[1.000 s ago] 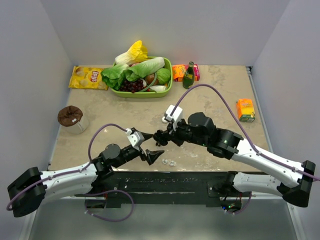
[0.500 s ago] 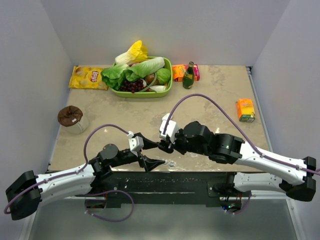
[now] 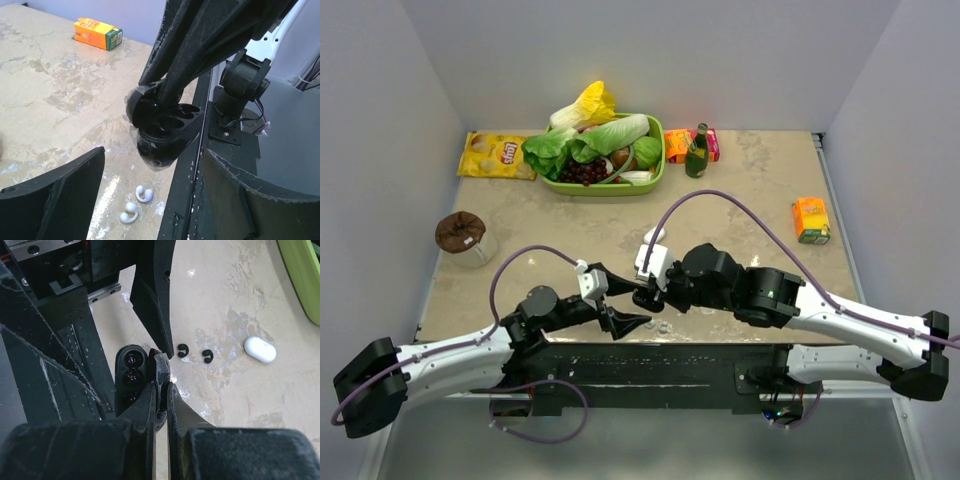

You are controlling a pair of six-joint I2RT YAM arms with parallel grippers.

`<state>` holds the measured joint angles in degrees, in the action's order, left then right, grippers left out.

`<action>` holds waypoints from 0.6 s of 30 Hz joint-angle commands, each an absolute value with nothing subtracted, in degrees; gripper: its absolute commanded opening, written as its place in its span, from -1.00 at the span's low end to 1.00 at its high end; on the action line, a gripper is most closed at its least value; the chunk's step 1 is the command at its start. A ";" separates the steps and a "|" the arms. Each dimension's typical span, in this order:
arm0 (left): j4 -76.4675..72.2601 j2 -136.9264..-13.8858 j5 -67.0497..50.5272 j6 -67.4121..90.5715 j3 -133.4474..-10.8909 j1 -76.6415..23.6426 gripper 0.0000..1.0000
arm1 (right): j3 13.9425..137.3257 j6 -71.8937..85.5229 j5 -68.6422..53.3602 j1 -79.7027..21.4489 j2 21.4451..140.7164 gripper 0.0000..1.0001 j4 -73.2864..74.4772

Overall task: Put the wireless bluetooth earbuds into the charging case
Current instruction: Open the charging case.

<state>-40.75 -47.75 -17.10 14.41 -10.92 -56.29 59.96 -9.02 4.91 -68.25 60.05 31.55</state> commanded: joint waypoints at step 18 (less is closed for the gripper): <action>-47.55 -49.04 -20.21 14.23 -13.28 -54.93 0.54 | 60.12 -8.17 2.10 -68.55 61.00 -1.00 28.48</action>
<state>-42.48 -49.30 -19.18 13.98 -12.12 -55.48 59.96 -8.95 3.29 -68.25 61.87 30.85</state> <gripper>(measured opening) 0.750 0.056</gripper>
